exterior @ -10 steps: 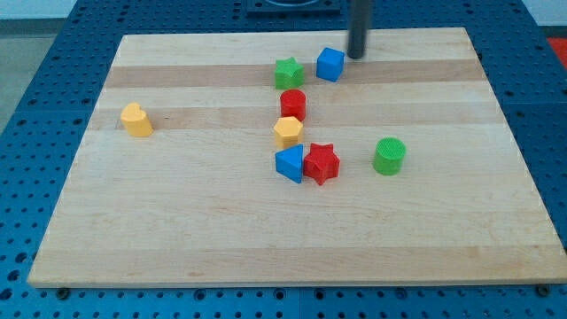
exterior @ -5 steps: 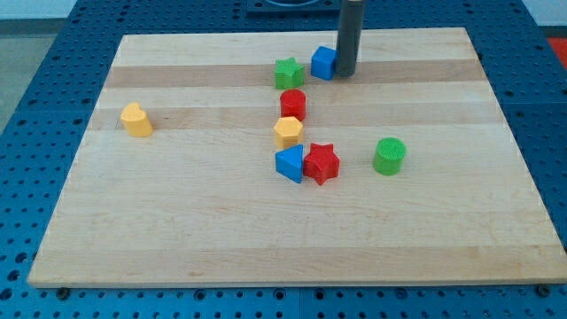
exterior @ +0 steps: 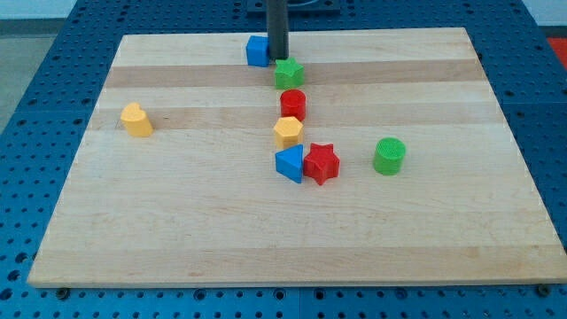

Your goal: Move the blue cube to the top left

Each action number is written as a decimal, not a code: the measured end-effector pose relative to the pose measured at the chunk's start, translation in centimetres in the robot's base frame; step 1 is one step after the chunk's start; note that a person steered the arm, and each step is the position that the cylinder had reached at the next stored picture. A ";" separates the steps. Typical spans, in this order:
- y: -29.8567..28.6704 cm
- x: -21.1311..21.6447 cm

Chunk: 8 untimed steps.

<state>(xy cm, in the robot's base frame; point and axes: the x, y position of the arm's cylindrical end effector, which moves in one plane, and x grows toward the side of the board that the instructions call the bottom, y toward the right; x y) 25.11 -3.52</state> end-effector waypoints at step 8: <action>-12.0 -1.1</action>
<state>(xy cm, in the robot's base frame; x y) 24.06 -15.48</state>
